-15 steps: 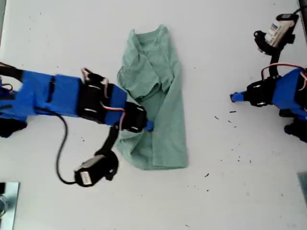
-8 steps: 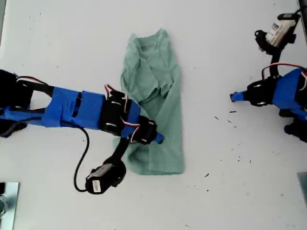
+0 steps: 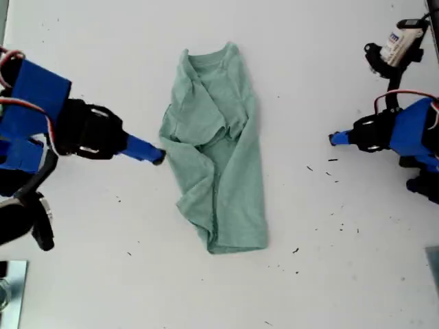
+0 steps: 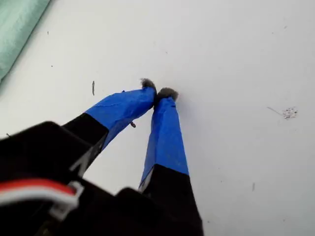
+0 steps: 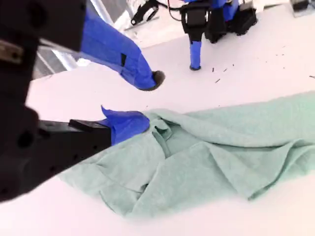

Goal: Fold t shirt

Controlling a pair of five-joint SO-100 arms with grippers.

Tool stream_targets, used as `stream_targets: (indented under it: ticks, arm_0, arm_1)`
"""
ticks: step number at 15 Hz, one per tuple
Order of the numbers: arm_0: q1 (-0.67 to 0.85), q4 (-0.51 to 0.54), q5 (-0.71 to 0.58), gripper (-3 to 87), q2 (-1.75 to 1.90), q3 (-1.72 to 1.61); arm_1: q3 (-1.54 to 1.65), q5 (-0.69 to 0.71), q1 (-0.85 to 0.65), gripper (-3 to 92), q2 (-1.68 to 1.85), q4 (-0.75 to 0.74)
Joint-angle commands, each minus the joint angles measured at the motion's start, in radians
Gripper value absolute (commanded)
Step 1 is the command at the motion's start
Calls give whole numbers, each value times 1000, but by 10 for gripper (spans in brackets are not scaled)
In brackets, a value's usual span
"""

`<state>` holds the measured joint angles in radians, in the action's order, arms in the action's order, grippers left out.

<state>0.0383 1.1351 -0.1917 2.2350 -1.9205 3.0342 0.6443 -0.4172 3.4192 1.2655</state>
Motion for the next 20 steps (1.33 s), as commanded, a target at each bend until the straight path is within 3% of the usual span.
stream_targets:
  ticks: [1, 3, 4, 6, 8, 14, 16, 17, 19, 20]
  arm_0:
    - [-54, -279, 172, 84, 179, -472]
    - [-98, -402, 330, 76, 357, -841]
    - [-89, -394, 376, 64, 534, -1017]
    - [-8, -196, 348, -2, 971, -1221]
    - [44, -138, 314, -2, 1226, -1335]
    - [78, -201, 318, -2, 1112, -1328]
    - [41, -244, 313, -2, 953, -1166]
    - [-28, -281, 313, -2, 626, -920]
    - [-147, -238, 265, -2, 41, -341]
    - [-181, -192, 227, -2, -163, -109]
  arm_1:
    - [28, -12, -3, 24, 15, 5]
    - [28, -11, -6, 24, 15, 5]
    - [28, -11, -8, 24, 15, 5]
    - [28, -15, -8, 24, 14, 6]
    - [29, -20, -11, 24, 14, 8]
    - [26, -28, -3, 24, 14, 12]
    - [-58, -78, 81, 24, -87, -51]
    - [-275, -112, 138, 25, -310, -48]
    - [-827, -163, 318, 36, -818, 26]
    - [-1042, -218, 407, 144, -1022, 80]
